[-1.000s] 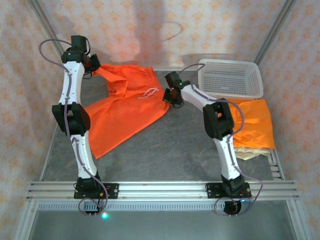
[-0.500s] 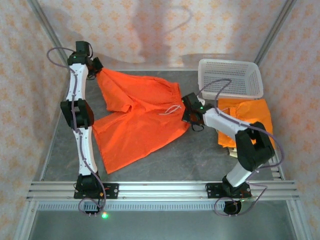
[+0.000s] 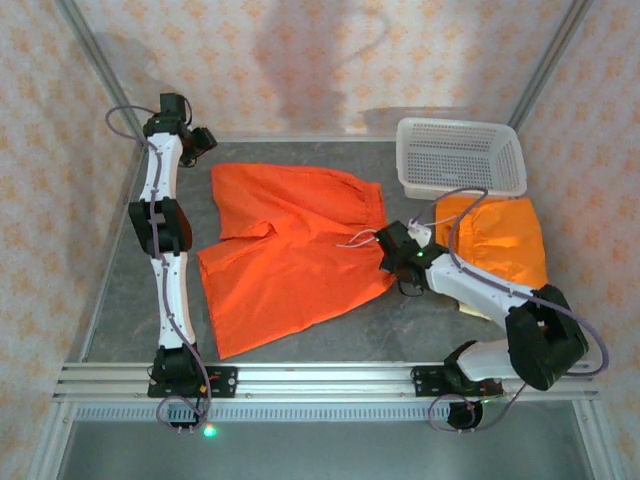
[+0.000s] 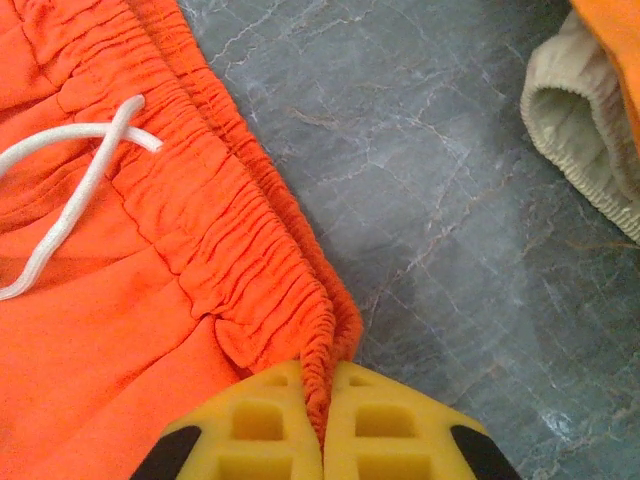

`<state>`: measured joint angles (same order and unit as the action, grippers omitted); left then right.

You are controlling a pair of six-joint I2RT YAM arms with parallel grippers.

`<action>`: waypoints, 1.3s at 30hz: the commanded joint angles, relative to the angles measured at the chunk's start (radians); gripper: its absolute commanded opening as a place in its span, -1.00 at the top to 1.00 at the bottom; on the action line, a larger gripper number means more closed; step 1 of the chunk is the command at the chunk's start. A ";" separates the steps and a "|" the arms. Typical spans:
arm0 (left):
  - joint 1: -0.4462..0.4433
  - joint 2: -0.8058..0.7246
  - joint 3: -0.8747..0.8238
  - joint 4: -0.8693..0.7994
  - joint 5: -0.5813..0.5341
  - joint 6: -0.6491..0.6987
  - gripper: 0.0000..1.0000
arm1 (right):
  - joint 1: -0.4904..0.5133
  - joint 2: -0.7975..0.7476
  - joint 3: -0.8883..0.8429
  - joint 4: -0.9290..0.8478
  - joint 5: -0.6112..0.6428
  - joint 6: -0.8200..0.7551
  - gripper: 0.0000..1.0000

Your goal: Fold and stack the shorts

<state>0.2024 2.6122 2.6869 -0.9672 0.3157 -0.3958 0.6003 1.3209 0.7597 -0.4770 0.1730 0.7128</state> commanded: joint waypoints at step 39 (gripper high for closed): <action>-0.136 -0.630 -1.357 0.515 0.137 -0.068 -0.68 | -0.130 0.946 1.235 -0.165 -0.364 -0.289 -0.99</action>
<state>0.0471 1.9945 1.3380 -0.4023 0.5205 -0.5129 0.4759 2.1944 1.9030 -0.5640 -0.1612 0.4217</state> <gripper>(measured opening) 0.838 0.996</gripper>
